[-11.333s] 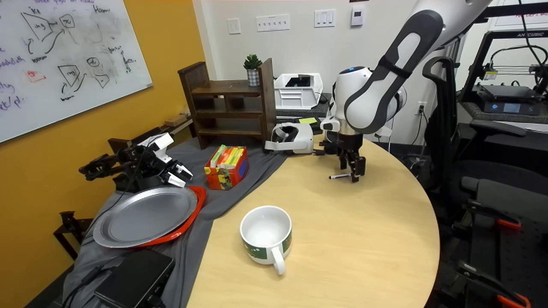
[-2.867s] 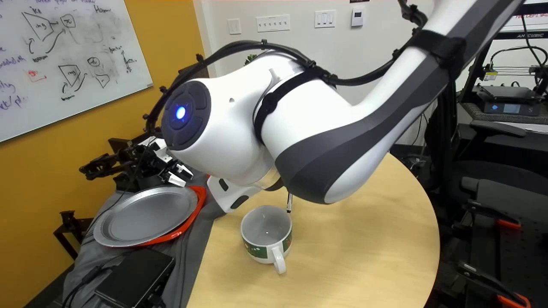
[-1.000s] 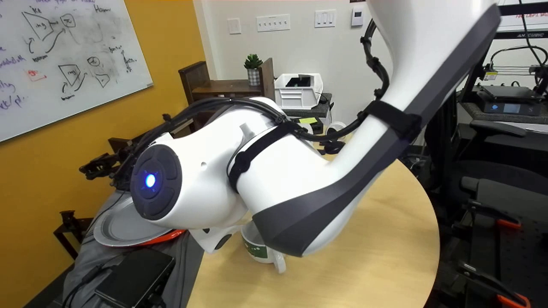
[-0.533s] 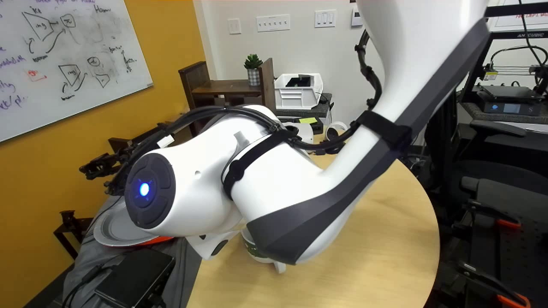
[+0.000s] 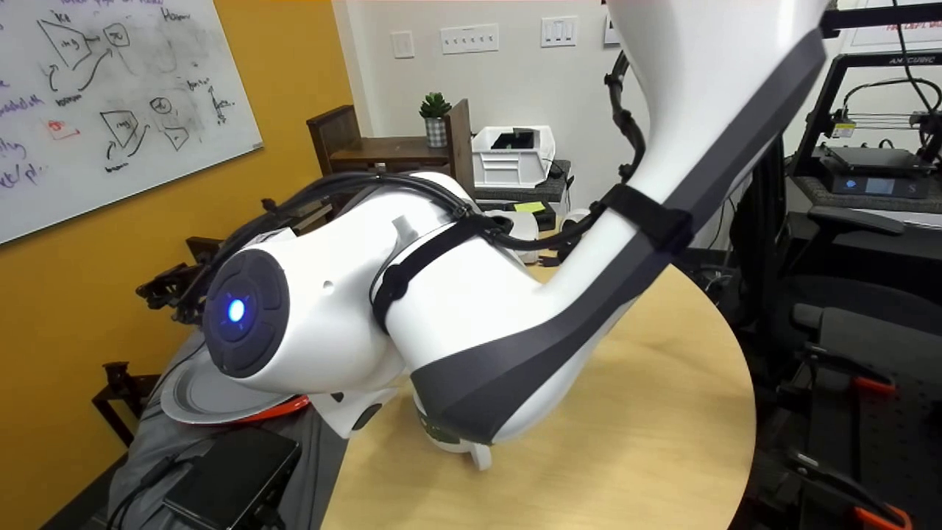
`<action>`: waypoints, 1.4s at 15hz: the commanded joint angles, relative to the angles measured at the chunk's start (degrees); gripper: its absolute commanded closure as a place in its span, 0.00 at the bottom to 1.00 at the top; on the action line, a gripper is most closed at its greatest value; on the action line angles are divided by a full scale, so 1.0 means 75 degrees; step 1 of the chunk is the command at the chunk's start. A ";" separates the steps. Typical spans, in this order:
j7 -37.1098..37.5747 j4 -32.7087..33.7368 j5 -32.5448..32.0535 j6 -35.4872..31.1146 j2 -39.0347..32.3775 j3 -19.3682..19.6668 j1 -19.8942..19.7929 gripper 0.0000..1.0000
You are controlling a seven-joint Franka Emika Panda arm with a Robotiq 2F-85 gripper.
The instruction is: Put the marker in the mug
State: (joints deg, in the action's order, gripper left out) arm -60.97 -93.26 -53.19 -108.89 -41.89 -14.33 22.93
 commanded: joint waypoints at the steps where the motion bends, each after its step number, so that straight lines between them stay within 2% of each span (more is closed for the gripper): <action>1: 0.0146 0.0002 -0.0034 0.0216 0.0258 0.0052 -0.0042 0.00; 9: 0.0946 -0.0602 0.0047 -0.0096 0.1169 0.0110 -0.0438 0.00; 16: 0.1976 -0.1701 0.0215 -0.0469 0.2396 0.0101 -0.1027 0.00; 21: 0.2190 -0.2603 0.0354 -0.1008 0.3258 0.0101 -0.1481 0.00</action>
State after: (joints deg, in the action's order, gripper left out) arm -45.91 -106.38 -51.83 -112.22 -23.34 -13.55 13.99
